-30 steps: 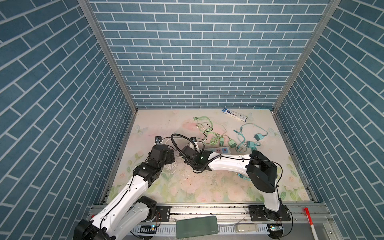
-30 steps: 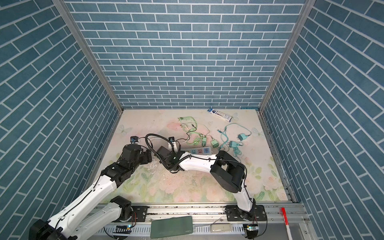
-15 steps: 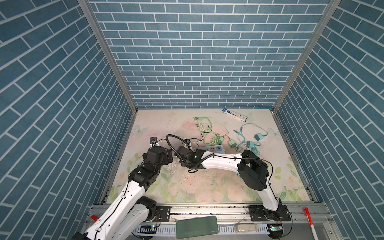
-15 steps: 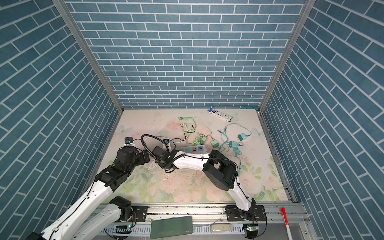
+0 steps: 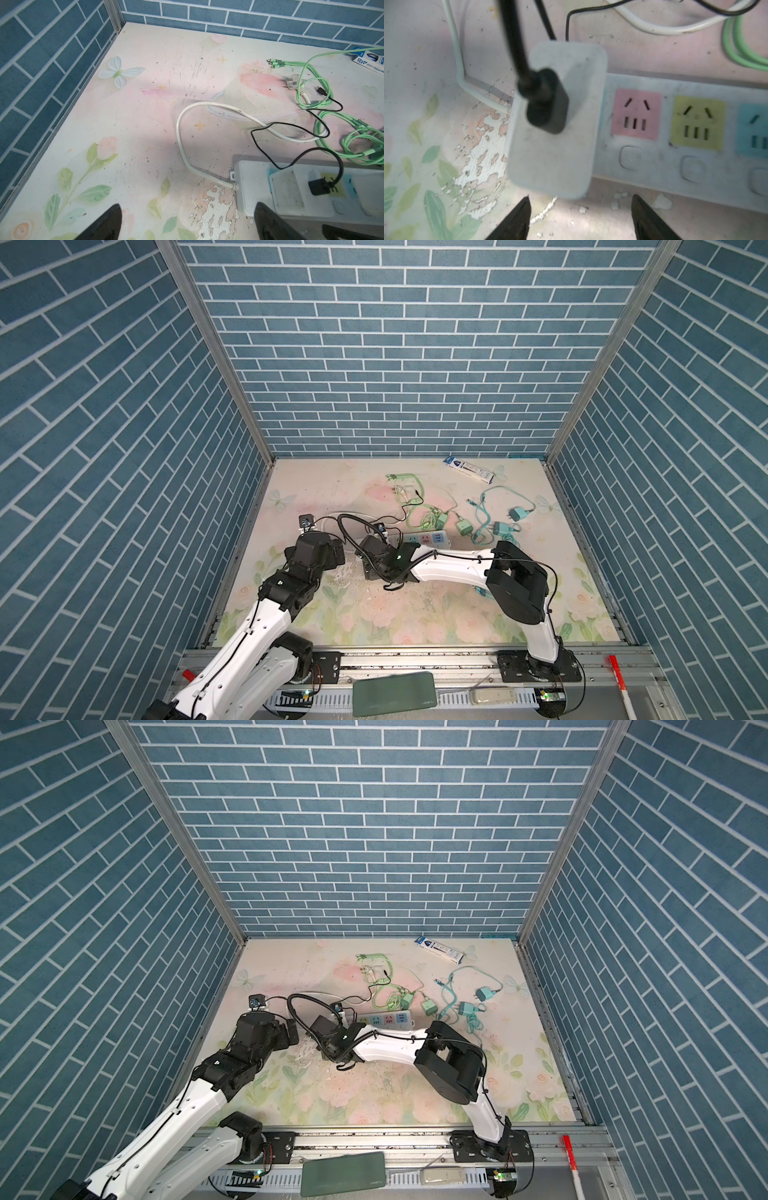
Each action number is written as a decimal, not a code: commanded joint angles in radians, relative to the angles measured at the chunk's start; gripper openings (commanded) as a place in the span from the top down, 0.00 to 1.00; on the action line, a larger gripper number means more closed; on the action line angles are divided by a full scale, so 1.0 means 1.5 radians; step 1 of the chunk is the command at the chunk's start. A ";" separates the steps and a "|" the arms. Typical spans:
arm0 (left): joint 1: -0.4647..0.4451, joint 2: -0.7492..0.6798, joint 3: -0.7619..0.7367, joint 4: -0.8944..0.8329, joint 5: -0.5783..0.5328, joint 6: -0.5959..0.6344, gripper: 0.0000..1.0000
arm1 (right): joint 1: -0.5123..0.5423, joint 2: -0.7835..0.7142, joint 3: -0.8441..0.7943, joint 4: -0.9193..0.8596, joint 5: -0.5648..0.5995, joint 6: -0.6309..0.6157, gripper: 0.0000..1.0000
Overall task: Insert the plug
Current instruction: 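Open the right gripper and lift off the plugged charger while the left gripper moves, then move both grippers toward the teal chargers farther from the robot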
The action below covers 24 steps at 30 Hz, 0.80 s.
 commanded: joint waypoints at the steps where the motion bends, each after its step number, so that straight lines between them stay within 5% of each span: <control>1: 0.006 0.001 0.019 -0.016 0.024 0.012 0.00 | -0.006 -0.101 -0.038 -0.042 0.030 0.010 0.24; 12: 0.000 0.105 0.134 -0.065 0.156 0.040 0.00 | -0.137 -0.403 -0.236 -0.110 0.000 0.008 0.22; 17: -0.076 0.165 0.210 -0.072 0.120 0.057 0.00 | -0.271 -0.519 -0.327 -0.107 -0.041 -0.003 0.19; 24: -0.158 0.358 0.353 -0.046 0.133 0.073 0.00 | -0.439 -0.511 -0.317 -0.119 -0.161 -0.050 0.19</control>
